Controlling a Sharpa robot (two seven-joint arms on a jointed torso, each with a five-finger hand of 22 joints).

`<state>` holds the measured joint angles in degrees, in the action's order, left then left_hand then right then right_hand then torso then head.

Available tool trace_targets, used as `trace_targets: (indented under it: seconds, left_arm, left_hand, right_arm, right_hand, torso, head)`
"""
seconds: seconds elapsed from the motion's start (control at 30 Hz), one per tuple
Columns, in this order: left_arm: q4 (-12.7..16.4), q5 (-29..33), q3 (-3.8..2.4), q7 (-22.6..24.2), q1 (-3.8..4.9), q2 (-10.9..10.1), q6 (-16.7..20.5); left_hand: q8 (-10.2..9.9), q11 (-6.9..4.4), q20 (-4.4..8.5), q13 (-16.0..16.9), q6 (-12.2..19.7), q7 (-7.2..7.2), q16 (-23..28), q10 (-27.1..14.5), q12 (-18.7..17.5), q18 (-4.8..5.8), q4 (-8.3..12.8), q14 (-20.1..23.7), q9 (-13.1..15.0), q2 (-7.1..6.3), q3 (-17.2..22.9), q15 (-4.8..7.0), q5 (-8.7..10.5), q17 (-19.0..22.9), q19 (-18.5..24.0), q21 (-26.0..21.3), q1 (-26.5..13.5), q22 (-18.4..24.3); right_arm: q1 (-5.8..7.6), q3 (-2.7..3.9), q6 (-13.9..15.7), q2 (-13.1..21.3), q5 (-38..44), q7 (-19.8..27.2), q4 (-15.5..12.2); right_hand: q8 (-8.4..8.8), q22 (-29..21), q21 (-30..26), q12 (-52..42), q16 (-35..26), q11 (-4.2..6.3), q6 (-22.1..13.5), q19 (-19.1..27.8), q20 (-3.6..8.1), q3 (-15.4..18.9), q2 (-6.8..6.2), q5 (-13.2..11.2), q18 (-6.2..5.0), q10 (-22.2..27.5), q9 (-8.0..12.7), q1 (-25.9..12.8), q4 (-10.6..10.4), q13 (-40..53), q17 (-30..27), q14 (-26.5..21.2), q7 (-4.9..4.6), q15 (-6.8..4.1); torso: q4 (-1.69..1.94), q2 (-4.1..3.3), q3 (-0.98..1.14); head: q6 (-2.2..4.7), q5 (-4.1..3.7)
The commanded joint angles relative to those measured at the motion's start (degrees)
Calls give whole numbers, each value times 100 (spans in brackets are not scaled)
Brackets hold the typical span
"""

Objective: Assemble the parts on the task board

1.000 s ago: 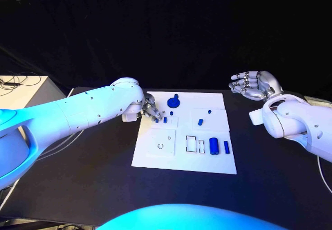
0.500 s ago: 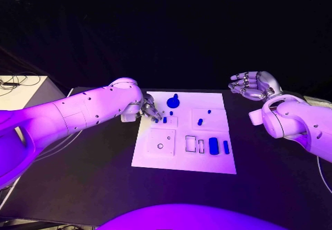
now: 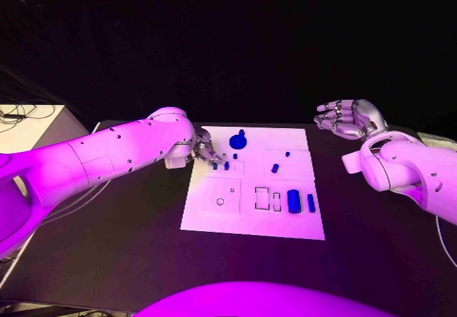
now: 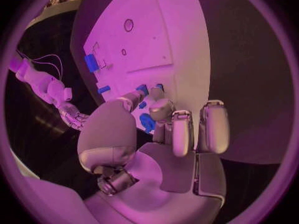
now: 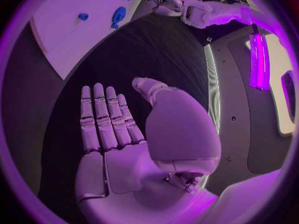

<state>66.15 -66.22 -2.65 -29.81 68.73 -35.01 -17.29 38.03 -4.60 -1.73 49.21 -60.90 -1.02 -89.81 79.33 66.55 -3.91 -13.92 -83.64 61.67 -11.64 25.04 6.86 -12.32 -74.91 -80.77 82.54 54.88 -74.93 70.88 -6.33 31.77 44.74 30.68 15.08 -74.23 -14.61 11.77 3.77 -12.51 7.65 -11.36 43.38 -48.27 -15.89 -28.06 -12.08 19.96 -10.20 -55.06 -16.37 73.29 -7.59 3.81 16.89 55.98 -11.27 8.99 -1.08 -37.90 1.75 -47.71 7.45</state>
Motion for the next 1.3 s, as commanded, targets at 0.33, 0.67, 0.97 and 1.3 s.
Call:
trace_targets:
  seconds: [0.33,0.67,0.97,1.3]
  left_arm:
    - [175,102,-191,88,0,-138,301]
    - [351,1086,-539,560,-1,-271,1057]
    - [376,793,-342,2209,-23,-196,2294]
    - [401,-534,-116,3047,-245,-104,3093]
  left_hand:
    - [-8,21,29,-84,88,18,-19,-90,-75,42,-63,-636,21,5,-83,6,40,-1509,74,-67,102,-133]
    - [-726,550,-162,-1894,1190,590,1471,-1780,-1508,-476,-268,366,-357,78,-458,-436,-51,819,1977,-1948,795,2309]
    - [-1548,931,-551,-2874,1494,964,3289,-2683,-2591,-647,472,2278,-1917,-70,598,-808,-58,3227,2927,-3420,2846,3493]
    - [-1985,1039,-604,-3457,1389,1033,2386,-2805,-3191,-654,530,1631,-2730,-340,609,-888,63,2769,2829,-3072,2464,3205]
  right_arm:
    - [-11,3,-74,0,15,60,-2]
    - [-12,3,-64,-2,15,74,15]
    - [-11,3,-59,-2,15,123,56]
    - [-11,3,-42,-15,15,142,67]
  right_hand:
    - [16,-13,-16,-4,-25,-27,-1,49,-12,38,26,25,-26,12,8,-46,7,-7,-7,5,-404,35]
    - [16,-13,-16,-4,-25,-27,-1,49,-12,38,26,25,-26,12,8,-46,7,-7,-7,5,-404,35]
    - [-50,-86,-9,-49,-42,19,140,74,-9,-6,54,29,-35,-67,4,8,58,-5,-42,29,-349,17]
    - [-77,-174,3,-75,-68,92,300,52,6,-107,53,26,-40,-226,24,44,107,-14,-92,61,-256,-15]
  torso:
    - [0,0,8]
    - [1,-4,10]
    - [-2,-7,4]
    - [-1,-8,5]
  head:
    - [14,-5]
    - [52,-16]
    - [88,-65]
    - [146,-117]
